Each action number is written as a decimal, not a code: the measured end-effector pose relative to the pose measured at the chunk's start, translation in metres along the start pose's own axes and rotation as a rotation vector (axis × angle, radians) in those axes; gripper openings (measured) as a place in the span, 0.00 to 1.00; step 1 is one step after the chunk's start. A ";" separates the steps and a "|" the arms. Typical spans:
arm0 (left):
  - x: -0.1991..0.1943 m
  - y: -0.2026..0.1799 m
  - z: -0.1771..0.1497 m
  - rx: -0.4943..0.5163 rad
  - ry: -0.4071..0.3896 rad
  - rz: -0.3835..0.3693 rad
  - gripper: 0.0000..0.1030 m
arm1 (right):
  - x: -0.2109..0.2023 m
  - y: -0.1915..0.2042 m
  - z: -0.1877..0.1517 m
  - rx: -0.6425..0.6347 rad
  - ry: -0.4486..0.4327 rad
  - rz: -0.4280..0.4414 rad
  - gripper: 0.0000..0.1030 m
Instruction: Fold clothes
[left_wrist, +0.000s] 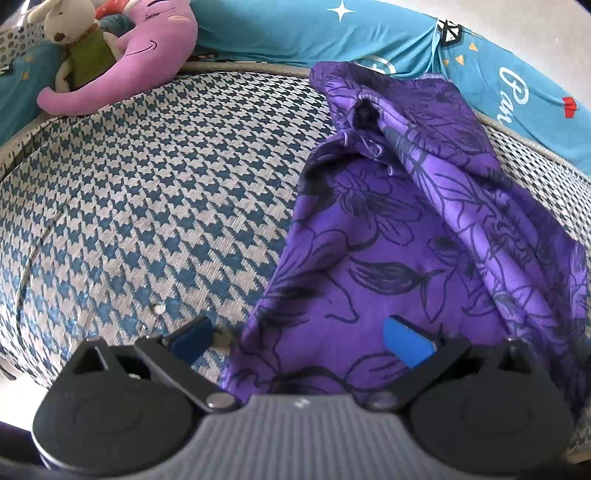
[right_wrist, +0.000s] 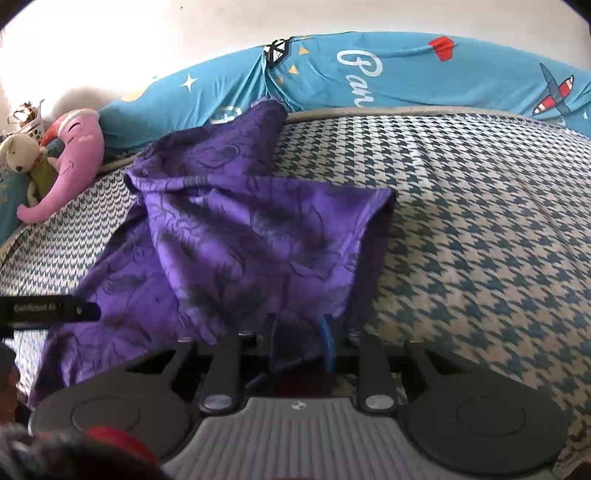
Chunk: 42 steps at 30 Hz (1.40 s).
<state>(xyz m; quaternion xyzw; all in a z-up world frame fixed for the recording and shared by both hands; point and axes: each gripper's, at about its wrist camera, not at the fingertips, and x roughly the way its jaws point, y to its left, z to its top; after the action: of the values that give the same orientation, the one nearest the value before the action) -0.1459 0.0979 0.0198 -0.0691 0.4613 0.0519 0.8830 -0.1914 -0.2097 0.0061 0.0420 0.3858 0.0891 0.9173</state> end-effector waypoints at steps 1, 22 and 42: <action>0.000 0.000 0.000 0.004 0.000 0.002 1.00 | -0.002 -0.001 -0.003 -0.009 0.004 -0.007 0.25; -0.002 -0.001 -0.005 0.024 0.024 -0.008 1.00 | -0.011 -0.024 0.009 0.141 0.022 -0.026 0.31; -0.003 0.005 -0.004 -0.014 0.027 -0.058 1.00 | 0.064 -0.069 0.066 0.201 -0.134 -0.046 0.50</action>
<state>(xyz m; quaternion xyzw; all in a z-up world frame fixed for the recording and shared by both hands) -0.1515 0.1020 0.0201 -0.0895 0.4706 0.0287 0.8773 -0.0918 -0.2653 -0.0028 0.1308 0.3313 0.0259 0.9341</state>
